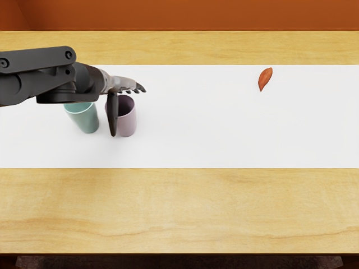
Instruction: Pick up cup and place in cup with left hand
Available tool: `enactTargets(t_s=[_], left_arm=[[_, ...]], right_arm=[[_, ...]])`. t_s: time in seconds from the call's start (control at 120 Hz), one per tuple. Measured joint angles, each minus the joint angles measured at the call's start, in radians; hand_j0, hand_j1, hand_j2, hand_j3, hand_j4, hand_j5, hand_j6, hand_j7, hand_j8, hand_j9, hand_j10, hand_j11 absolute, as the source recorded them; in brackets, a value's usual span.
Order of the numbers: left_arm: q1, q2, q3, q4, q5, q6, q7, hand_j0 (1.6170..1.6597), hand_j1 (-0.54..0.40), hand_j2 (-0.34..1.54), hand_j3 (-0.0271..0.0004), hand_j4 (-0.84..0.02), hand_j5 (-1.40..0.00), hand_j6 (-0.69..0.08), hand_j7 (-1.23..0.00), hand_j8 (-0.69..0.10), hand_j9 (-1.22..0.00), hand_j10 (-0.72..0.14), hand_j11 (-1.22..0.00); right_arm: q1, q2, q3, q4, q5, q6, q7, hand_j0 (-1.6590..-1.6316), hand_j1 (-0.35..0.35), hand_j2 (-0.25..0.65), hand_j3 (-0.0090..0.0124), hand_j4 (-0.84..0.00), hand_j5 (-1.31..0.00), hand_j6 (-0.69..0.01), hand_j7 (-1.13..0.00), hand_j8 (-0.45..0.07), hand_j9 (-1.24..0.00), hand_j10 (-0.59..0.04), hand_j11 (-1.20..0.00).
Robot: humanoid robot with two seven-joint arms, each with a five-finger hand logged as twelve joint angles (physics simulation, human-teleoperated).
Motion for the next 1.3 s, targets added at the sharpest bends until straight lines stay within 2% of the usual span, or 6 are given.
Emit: enactTargets(t_s=[0.442,0.617,1.058,1.15,1.225,1.3], left_arm=[[0.008,0.005,0.016,0.002,0.0,0.063,0.0,1.6581,0.244,0.02,0.0,-0.09,-0.11,-0.091,-0.11,-0.091,-0.11,-0.09,-0.11],[0.007,0.006,0.025,0.0,0.0,0.064,-0.001,1.6581,0.205,0.03,0.0,-0.123,-0.16,-0.123,-0.16,-0.123,-0.16,-0.122,-0.16],[0.008,0.0,0.028,-0.002,0.0,0.063,-0.001,1.6581,0.036,0.05,0.0,-0.263,-0.34,-0.264,-0.34,-0.264,-0.34,-0.263,-0.34],[0.008,0.0,0.028,-0.002,0.0,0.064,-0.001,1.658,-0.011,0.06,0.0,-0.304,-0.39,-0.305,-0.39,-0.304,-0.39,-0.304,-0.39],[0.008,0.0,0.027,-0.002,-0.001,0.064,0.0,1.6581,-0.096,0.1,0.0,-0.337,-0.44,-0.337,-0.44,-0.337,-0.44,-0.336,-0.44],[0.008,0.0,0.028,-0.002,-0.002,0.064,0.002,1.6573,-0.117,0.11,0.0,-0.367,-0.48,-0.319,-0.49,-0.307,-0.49,-0.363,-0.49]], right_arm=[[0.0,0.0,0.0,0.0,0.0,0.0,0.0,-1.6581,-0.348,-0.001,0.0,0.0,0.0,0.007,0.0,0.005,0.0,0.004,0.0],[0.0,0.0,0.0,0.0,0.0,0.0,0.0,-1.6581,-0.348,-0.001,0.0,0.0,0.0,0.007,0.0,0.005,0.0,0.004,0.0],[0.0,0.0,0.0,0.0,0.0,0.0,0.0,-1.6581,-0.348,-0.001,0.0,0.0,0.0,0.007,0.0,0.005,0.0,0.004,0.0],[0.0,0.0,0.0,0.0,0.0,0.0,0.0,-1.6581,-0.348,-0.001,0.0,0.0,0.0,0.007,0.0,0.005,0.0,0.004,0.0],[0.0,0.0,0.0,0.0,0.0,0.0,0.0,-1.6581,-0.348,-0.001,0.0,0.0,0.0,0.007,0.0,0.005,0.0,0.004,0.0],[0.0,0.0,0.0,0.0,0.0,0.0,0.0,-1.6581,-0.348,-0.001,0.0,0.0,0.0,0.007,0.0,0.005,0.0,0.004,0.0]])
